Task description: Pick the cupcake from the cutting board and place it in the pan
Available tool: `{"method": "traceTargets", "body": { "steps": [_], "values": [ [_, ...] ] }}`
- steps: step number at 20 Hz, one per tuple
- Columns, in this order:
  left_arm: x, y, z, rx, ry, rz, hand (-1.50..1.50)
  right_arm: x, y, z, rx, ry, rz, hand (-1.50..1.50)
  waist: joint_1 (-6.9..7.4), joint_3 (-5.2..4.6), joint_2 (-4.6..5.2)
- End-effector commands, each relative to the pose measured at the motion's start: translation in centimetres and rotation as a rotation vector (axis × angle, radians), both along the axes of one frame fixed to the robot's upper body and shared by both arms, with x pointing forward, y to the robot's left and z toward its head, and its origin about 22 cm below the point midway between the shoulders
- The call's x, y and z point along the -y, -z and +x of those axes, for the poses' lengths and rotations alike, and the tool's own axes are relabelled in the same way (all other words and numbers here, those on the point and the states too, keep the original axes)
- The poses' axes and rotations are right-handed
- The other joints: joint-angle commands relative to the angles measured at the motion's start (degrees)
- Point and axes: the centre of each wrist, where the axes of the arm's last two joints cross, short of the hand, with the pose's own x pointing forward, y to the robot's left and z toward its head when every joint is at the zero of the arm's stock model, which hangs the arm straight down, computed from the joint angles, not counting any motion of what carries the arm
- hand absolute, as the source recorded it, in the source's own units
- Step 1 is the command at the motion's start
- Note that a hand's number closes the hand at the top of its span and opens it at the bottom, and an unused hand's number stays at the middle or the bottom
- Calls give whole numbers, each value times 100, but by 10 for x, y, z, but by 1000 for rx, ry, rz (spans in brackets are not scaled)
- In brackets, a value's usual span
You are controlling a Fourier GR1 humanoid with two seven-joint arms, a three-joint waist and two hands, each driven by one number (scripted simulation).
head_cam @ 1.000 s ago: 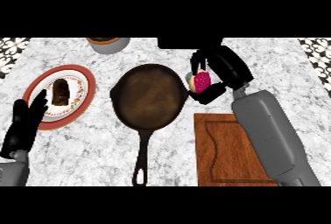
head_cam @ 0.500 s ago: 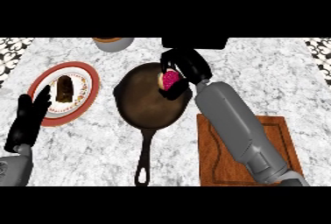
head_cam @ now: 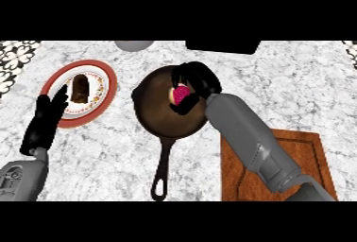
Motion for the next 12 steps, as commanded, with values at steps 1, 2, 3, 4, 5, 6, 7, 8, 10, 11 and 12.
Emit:
{"method": "traceTargets", "body": {
  "steps": [1,2,3,4,5,6,7,8,10,11,12],
  "values": [
    [10,-3,7,19,47,9,0,8,17,-3,-90,27,86,150,205,4,75],
    [16,-4,11,8,53,10,0,5,12,-1,-116,31,100,150,269,5,84],
    [11,-7,8,12,77,-1,0,0,6,0,-133,12,95,-150,332,3,55],
    [16,-12,14,23,79,9,0,3,11,-1,-159,33,86,-150,381,4,83],
    [27,-4,20,28,67,11,0,4,18,-5,-160,22,97,-150,347,1,122],
    [13,-9,20,19,68,1,0,6,23,-6,-171,13,96,-150,416,1,134],
    [21,-7,19,31,59,14,0,10,32,-10,-178,25,118,-150,442,6,138],
    [16,-4,14,16,91,6,0,5,22,-6,-178,9,106,-150,453,4,104],
    [19,-11,23,25,72,-5,0,5,24,-8,-149,9,151,-150,437,6,125],
    [18,-4,19,9,70,13,0,8,31,-10,-147,3,159,-150,398,8,119],
    [26,-2,16,26,89,19,0,5,26,-9,-158,21,179,-150,532,9,118]
  ]
}}
